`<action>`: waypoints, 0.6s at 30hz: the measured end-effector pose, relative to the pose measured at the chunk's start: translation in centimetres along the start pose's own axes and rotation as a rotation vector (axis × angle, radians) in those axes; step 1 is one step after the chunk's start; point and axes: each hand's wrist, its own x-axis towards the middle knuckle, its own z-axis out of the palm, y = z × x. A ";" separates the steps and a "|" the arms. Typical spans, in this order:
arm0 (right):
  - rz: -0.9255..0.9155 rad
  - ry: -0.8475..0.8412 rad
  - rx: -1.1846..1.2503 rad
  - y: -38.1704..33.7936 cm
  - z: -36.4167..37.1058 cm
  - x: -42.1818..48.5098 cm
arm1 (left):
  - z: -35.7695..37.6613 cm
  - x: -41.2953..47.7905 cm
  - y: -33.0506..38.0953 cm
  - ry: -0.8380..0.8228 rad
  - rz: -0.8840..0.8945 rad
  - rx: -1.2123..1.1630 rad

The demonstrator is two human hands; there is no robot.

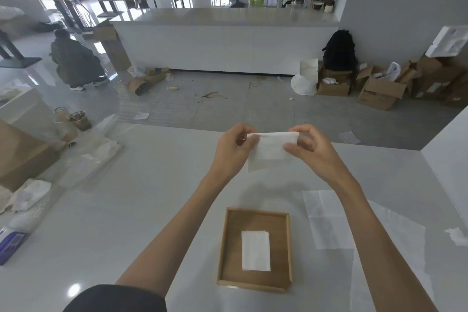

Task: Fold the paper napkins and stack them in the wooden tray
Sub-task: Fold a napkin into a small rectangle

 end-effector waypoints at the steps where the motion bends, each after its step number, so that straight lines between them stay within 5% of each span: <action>1: 0.015 -0.032 0.018 0.2 0.0 0.0 | -0.1 0.0 0.1 0.004 -0.021 -0.033; 9: 0.000 0.018 0.051 -0.7 0.3 -0.3 | -0.9 -1.8 -0.6 -0.330 -0.152 -0.379; 18: 0.023 -0.056 -0.080 -0.5 -0.6 -1.3 | -0.5 -1.0 -0.7 -0.263 -0.079 -0.193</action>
